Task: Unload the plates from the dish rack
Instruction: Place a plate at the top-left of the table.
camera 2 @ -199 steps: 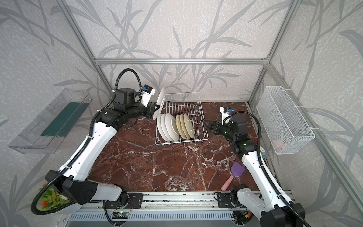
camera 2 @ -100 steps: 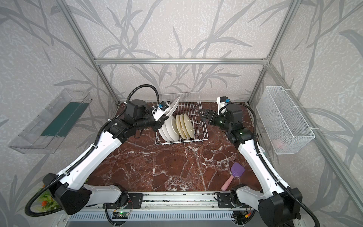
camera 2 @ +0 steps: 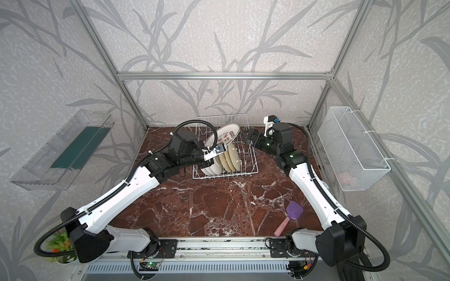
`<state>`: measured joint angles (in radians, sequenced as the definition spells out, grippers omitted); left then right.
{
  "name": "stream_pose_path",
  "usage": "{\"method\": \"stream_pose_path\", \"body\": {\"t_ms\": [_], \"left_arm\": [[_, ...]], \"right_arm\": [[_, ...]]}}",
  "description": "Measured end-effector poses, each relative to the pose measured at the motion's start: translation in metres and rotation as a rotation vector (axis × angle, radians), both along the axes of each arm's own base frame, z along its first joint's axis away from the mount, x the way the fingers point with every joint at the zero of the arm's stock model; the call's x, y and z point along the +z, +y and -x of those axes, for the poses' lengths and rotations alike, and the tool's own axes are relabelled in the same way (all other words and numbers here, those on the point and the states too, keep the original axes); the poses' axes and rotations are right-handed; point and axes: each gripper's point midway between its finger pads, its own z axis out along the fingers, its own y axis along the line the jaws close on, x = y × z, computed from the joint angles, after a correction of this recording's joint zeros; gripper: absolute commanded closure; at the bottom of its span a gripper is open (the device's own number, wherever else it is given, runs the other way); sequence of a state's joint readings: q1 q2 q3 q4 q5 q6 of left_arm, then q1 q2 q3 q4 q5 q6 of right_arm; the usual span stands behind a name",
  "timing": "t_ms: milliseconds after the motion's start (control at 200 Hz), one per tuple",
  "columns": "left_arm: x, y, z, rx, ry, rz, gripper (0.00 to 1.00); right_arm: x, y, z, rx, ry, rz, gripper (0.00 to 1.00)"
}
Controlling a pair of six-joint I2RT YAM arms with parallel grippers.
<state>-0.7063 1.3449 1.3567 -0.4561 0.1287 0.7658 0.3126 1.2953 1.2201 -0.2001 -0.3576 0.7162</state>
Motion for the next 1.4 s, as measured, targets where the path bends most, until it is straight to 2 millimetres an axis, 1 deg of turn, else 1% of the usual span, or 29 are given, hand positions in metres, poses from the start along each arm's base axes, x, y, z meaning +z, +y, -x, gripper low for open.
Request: {"method": "stream_pose_path", "body": {"t_ms": [85, 200, 330, 420, 595, 745, 790, 860, 995, 1090, 1155, 1330, 1405], "left_arm": [[-0.008, 0.0, 0.0, -0.002, -0.015, -0.04, 1.0], [-0.013, -0.001, -0.001, -0.005, -0.043, -0.08, 1.0], [-0.013, -0.004, -0.002, -0.014, -0.076, -0.11, 1.0], [-0.015, -0.005, -0.002, -0.021, -0.088, -0.123, 1.0], [-0.02, -0.007, -0.002, -0.033, -0.106, -0.145, 1.0], [-0.024, -0.01, -0.001, -0.046, -0.131, -0.168, 1.0], [-0.026, -0.011, 0.0, -0.05, -0.137, -0.177, 1.0], [-0.028, -0.012, 0.001, -0.056, -0.143, -0.191, 1.0], [-0.033, -0.012, 0.0, -0.062, -0.156, -0.22, 1.0], [-0.038, -0.013, -0.002, -0.065, -0.157, -0.239, 1.0], [-0.04, -0.013, -0.002, -0.065, -0.158, -0.247, 1.0], [-0.045, -0.013, -0.005, -0.061, -0.174, -0.265, 1.0], [-0.049, -0.015, -0.007, -0.052, -0.195, -0.264, 1.0]], "right_arm": [[0.003, -0.001, -0.002, -0.01, 0.001, -0.006, 0.0], [0.007, 0.002, -0.007, -0.011, 0.002, -0.014, 0.0], [0.004, 0.008, -0.014, -0.004, 0.02, -0.012, 0.04], [0.0, 0.016, -0.019, 0.008, 0.043, -0.004, 0.1], [-0.011, 0.031, -0.025, 0.034, 0.094, 0.012, 0.22], [-0.024, 0.041, -0.03, 0.049, 0.149, 0.031, 0.38], [-0.028, 0.042, -0.031, 0.052, 0.167, 0.038, 0.41], [-0.034, 0.045, -0.033, 0.056, 0.19, 0.044, 0.48], [-0.05, 0.046, -0.033, 0.059, 0.244, 0.054, 0.59], [-0.052, 0.047, -0.031, 0.06, 0.256, 0.053, 0.64], [-0.052, 0.047, -0.031, 0.06, 0.256, 0.053, 0.71], [-0.053, 0.046, -0.031, 0.05, 0.268, 0.046, 0.83], [-0.054, 0.044, -0.032, 0.031, 0.284, 0.038, 0.9]]}}
